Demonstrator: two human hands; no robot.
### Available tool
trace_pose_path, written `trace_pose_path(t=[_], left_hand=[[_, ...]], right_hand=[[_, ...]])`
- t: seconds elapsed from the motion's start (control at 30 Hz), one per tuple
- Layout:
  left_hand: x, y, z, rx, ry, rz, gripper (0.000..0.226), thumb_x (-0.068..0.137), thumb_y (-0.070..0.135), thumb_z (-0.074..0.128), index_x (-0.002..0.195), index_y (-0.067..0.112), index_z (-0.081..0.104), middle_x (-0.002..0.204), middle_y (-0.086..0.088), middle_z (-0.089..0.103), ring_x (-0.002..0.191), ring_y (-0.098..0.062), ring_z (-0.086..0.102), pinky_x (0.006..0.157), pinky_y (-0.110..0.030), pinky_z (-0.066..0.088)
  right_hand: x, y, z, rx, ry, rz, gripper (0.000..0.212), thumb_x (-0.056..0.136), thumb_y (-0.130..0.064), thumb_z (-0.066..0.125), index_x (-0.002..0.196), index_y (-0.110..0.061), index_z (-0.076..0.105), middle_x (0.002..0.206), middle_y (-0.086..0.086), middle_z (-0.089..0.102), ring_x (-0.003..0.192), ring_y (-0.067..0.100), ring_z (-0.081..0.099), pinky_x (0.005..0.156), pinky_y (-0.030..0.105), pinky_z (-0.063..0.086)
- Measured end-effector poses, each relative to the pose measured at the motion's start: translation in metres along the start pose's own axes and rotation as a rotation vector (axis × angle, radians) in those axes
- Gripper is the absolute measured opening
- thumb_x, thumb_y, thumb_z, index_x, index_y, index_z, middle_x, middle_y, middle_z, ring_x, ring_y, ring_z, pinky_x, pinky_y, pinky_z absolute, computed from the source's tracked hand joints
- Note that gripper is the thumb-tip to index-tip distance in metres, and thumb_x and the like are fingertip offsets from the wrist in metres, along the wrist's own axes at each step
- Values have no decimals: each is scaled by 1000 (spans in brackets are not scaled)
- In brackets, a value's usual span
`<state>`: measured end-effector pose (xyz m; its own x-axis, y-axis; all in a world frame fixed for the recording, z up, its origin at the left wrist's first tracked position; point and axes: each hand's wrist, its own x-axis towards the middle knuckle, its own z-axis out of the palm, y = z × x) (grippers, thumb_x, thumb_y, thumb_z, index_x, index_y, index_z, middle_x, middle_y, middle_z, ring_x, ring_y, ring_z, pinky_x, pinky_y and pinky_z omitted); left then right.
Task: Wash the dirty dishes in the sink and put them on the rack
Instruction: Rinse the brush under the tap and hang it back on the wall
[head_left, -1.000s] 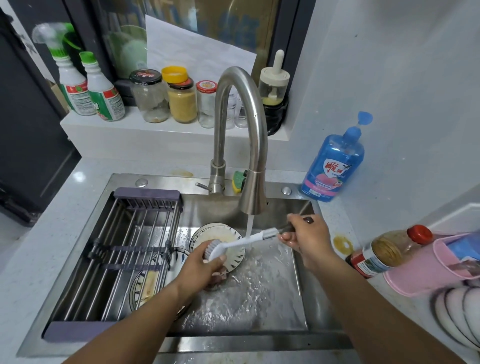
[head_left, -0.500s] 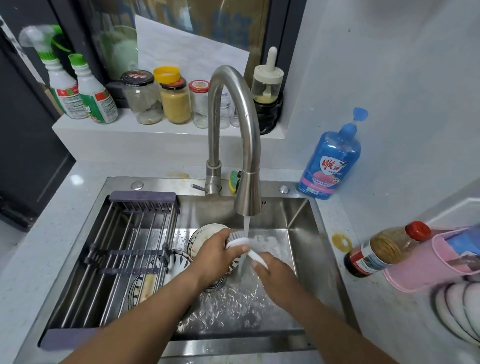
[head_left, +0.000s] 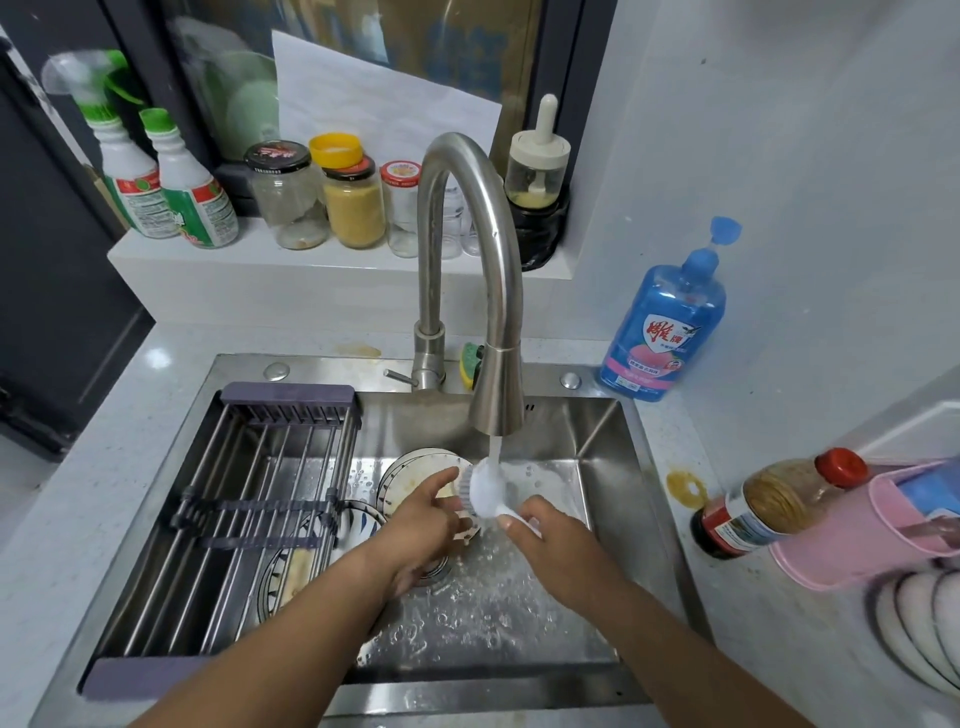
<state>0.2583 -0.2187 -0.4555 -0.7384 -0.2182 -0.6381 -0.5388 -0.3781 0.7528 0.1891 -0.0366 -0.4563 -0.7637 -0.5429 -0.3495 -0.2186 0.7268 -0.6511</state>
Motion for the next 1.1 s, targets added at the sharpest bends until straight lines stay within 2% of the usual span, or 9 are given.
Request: trace_pose_path(t=[0.1,0.17,0.23,0.37,0.5,0.73,0.83,1.0,1.1], left_hand=[[-2,-1,-5,-338,-38,-47,66,91,-9,52,143,30,47,105,-7,77,101,-23,71,80,-38,57],[-4,0,-8,-483,-78,-46,58,93,13,66,145,28,47,120,-10,74,119,-27,66,98,-45,52],[-8,5,-8,-502,-114,-42,58,86,30,71,141,21,55,131,-13,69,123,-26,64,106,-46,46],[-8,15,-5,-566,-100,4,49,84,22,70,131,10,63,121,-14,73,105,-22,70,101,-39,51],[-10,23,5,-443,-90,-1,24,91,4,67,115,3,69,100,-13,78,79,-16,75,73,-24,61],[-14,18,19,-402,-26,-48,27,92,5,69,117,-1,63,94,-17,78,75,-20,77,55,-24,60],[-12,23,19,-434,14,-69,21,93,13,70,109,1,65,87,-11,78,64,-16,72,55,-22,60],[-5,27,17,-503,39,-84,33,91,25,73,110,-1,66,90,-14,72,62,-13,63,54,-18,58],[-5,29,18,-484,25,-66,33,94,34,68,105,3,69,80,-11,76,70,-16,66,69,-25,60]], right_hand=[[8,-9,-2,33,-62,-50,32,104,-55,42,91,-27,53,74,-5,59,67,10,53,65,35,44],[15,-16,-4,90,-79,-84,36,105,-53,40,91,-26,59,78,-8,63,73,9,58,73,35,49],[21,-20,-5,157,-96,-86,39,106,-51,39,89,-25,63,67,-15,61,64,2,53,67,30,47],[23,-25,-5,306,-124,-90,30,108,-44,39,102,-31,64,70,-7,65,63,6,62,68,29,54],[20,-19,0,314,-119,-106,28,108,-34,37,128,-44,55,95,-4,70,87,12,68,85,36,58],[13,-17,2,333,-110,-19,26,106,-28,41,117,-39,62,106,2,70,98,25,67,94,45,54],[10,-19,-3,371,-89,-36,18,105,-27,46,104,-26,63,96,4,68,92,23,66,88,37,53],[-2,-9,-3,379,-71,-36,15,105,-41,50,102,-38,64,81,-14,67,76,4,62,81,37,56],[-5,-9,-3,411,-50,2,20,106,-38,49,97,-31,65,72,-10,57,65,6,52,67,34,48]])
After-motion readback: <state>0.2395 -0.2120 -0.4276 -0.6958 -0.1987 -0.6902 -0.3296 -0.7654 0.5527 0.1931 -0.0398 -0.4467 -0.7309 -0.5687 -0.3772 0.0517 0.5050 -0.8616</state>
